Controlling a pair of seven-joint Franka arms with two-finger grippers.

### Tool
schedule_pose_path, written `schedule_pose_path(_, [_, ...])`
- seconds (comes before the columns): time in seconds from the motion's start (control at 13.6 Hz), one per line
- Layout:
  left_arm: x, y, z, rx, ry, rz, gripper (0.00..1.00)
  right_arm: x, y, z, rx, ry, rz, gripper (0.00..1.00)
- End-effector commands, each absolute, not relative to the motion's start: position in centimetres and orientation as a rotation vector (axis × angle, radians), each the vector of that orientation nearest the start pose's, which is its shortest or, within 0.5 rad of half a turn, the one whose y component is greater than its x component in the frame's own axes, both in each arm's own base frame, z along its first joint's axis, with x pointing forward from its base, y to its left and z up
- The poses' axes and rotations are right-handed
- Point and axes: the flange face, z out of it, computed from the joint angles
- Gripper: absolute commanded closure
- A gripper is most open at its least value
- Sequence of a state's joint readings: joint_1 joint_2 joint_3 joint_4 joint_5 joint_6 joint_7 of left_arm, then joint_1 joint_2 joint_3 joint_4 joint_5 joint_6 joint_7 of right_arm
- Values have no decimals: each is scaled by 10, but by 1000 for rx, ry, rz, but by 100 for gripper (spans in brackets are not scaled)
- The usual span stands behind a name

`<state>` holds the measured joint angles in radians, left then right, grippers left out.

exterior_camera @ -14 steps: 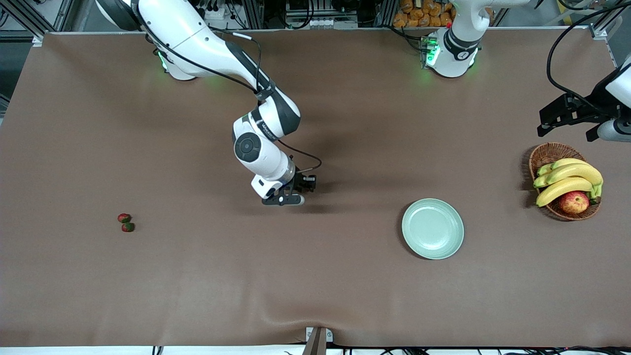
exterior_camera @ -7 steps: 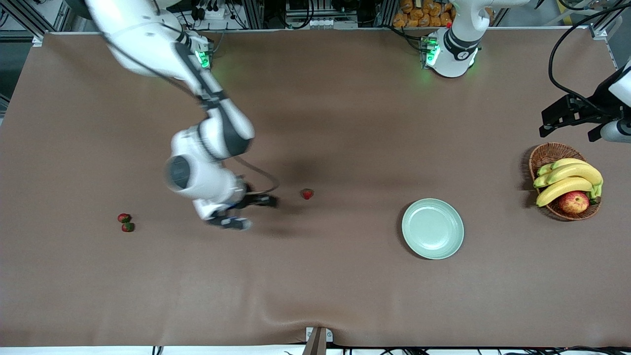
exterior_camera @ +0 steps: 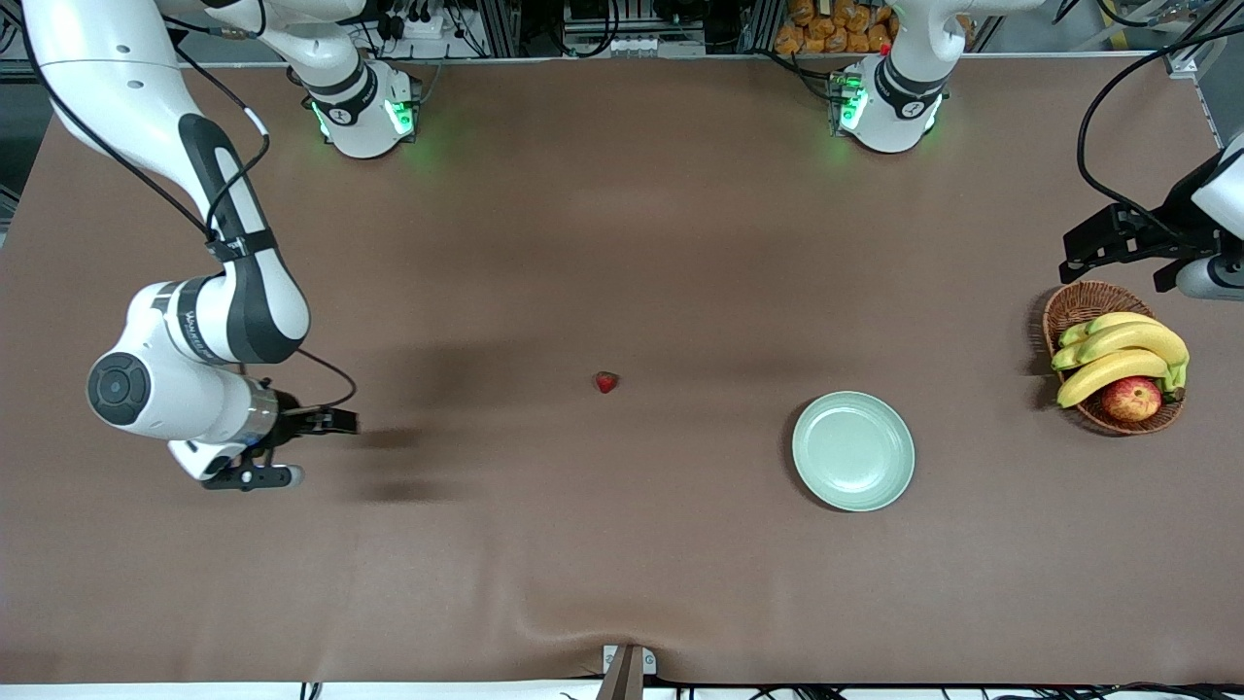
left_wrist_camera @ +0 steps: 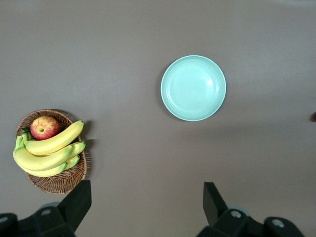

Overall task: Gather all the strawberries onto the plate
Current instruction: 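Move the right gripper back over the two remaining strawberries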

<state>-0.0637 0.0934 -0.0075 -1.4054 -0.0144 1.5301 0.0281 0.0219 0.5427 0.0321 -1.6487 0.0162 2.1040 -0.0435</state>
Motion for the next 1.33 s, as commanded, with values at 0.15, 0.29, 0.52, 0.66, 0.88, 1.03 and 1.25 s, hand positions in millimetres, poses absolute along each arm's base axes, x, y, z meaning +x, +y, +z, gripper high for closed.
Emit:
schedule_pose_path(0.15, [580,-38,648,-3148,136,-70,0,676,-49,266,-3173,-385,37,0])
schedule_pose_path(0.29, [580,-40,648,-3150,141,-67,0,675,-68,251,-3159,-463,31,0])
schedule_pose_path(0.52, [580,-42,648,-3167,141,-67,0,674,-87,232,-3161,-440,35,0])
schedule_pose_path(0.66, [580,-38,649,-3166,131,-70,0,677,-96,224,-3153,-522,-28,0])
schedule_pose_path(0.88, [580,-25,649,-3167,117,-70,0,676,-99,210,-3147,-526,-15,0])
schedule_pose_path(1.03, [580,-25,649,-3167,112,-73,0,676,-97,209,-3143,-523,-15,0])
schedule_pose_path(1.25, [580,-24,649,-3166,114,-73,0,673,-98,200,-3139,-522,9,9])
